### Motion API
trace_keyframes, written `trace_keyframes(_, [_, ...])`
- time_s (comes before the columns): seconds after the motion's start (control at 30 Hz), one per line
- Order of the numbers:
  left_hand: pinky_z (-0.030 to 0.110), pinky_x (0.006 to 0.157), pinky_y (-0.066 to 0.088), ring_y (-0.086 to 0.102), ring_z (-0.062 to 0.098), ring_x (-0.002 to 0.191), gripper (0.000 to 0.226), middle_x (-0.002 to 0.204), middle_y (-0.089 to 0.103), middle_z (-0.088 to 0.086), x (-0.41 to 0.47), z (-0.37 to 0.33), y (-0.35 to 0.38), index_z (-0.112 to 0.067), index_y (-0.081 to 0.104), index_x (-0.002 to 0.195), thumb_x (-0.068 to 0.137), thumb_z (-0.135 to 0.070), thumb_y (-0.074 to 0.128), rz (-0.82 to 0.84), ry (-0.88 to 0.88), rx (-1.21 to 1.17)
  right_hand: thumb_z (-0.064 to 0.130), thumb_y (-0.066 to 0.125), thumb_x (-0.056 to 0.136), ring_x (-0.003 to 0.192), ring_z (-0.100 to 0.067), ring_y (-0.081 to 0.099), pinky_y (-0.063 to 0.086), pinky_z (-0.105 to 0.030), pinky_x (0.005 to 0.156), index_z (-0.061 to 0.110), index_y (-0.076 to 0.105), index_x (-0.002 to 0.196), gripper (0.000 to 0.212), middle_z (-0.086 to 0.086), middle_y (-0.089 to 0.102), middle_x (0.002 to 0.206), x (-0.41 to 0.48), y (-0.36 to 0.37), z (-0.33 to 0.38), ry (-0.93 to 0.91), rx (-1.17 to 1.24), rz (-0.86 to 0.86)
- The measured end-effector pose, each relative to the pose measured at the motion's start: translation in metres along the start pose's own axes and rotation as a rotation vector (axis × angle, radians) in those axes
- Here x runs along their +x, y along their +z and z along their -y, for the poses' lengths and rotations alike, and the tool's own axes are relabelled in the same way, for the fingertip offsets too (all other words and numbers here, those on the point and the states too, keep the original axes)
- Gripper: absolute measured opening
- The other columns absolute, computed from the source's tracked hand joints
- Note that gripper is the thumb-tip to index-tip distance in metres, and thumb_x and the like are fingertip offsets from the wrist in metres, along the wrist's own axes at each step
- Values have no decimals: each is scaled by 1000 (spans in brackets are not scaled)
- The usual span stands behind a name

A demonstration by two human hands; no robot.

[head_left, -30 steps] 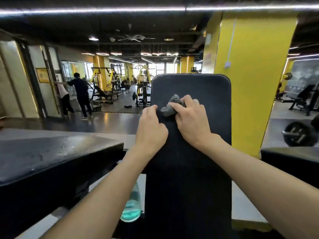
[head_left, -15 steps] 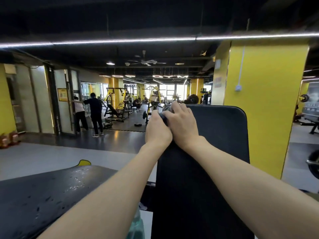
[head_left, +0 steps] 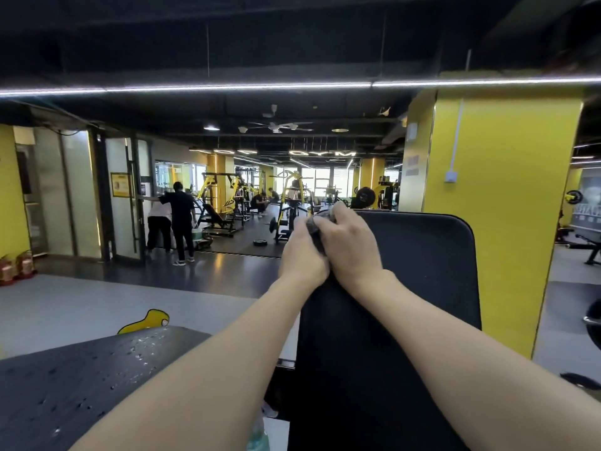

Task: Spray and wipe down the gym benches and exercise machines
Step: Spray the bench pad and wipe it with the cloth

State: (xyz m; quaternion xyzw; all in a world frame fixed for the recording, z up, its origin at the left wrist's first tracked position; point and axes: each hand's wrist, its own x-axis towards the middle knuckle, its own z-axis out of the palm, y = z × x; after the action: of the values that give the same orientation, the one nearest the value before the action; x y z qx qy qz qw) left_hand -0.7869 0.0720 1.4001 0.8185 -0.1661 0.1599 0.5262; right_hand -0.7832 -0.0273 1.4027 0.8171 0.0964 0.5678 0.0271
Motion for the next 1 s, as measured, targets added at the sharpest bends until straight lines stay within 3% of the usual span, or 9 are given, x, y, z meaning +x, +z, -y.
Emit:
trace_keyframes(0.07, [40,83,52,60,29,99,28,106,62,5,3,4,-1,-17,46,115,91,-15,60,5,-60,4,-2,77,71,68,-26,51,38,-30,59,7,73,86,18,-9,53,81,1,4,-2,-33,-17,13])
trace_keyframes(0.13, [43,87,52,58,29,100,27,108,60,5,3,3,-2,-16,46,113,90,-15,60,-25,-40,49,0,78,71,76,-30,56,47,-35,65,9,73,89,21,-12,58,89,0,2,-5,-53,-33,26])
trace_keyframes(0.2, [50,96,49,55,32,113,45,125,55,7,2,0,2,-16,45,127,86,-12,62,-34,26,95,1,78,72,80,-32,58,51,-37,69,10,73,89,21,-14,62,96,-1,-5,-10,-26,-45,35])
trace_keyframes(0.27, [54,105,43,45,33,130,71,147,39,8,0,-5,7,-17,32,149,86,-7,62,-16,113,195,0,77,73,78,-31,57,49,-37,68,11,73,90,21,-13,61,95,-5,-12,-20,3,-61,31])
trace_keyframes(0.33, [54,109,38,38,32,136,79,156,27,5,-2,-8,10,-16,21,155,88,-4,61,-8,166,272,-1,76,72,77,-30,55,47,-36,66,12,73,91,23,-11,58,93,-11,-19,-31,28,-75,35])
trace_keyframes(0.53, [43,112,33,33,28,141,74,159,23,4,-3,-6,15,-12,19,156,95,-7,60,-47,156,265,-9,73,72,75,-34,56,49,-38,68,7,74,107,39,-13,58,94,-34,-49,-74,121,-138,11])
trace_keyframes(0.67, [40,111,31,33,32,137,67,151,29,11,-10,-4,12,-9,23,154,99,-20,59,-77,81,241,-7,66,81,81,-38,58,49,-40,74,4,73,113,35,-18,59,96,-51,-69,-108,295,-134,-12])
trace_keyframes(0.87, [51,111,35,29,34,137,61,150,30,11,-10,-11,11,-11,28,153,96,-20,47,-6,-3,203,-3,56,90,81,-43,57,45,-42,71,1,70,117,30,-24,55,103,-63,-72,-123,608,-120,-105])
trace_keyframes(1.0, [53,117,25,20,32,145,59,162,17,7,-11,-15,7,-17,22,159,102,-28,31,7,-70,58,-8,63,85,72,-38,59,46,-35,65,-5,71,108,24,-23,59,94,-55,-52,-79,502,-129,-151])
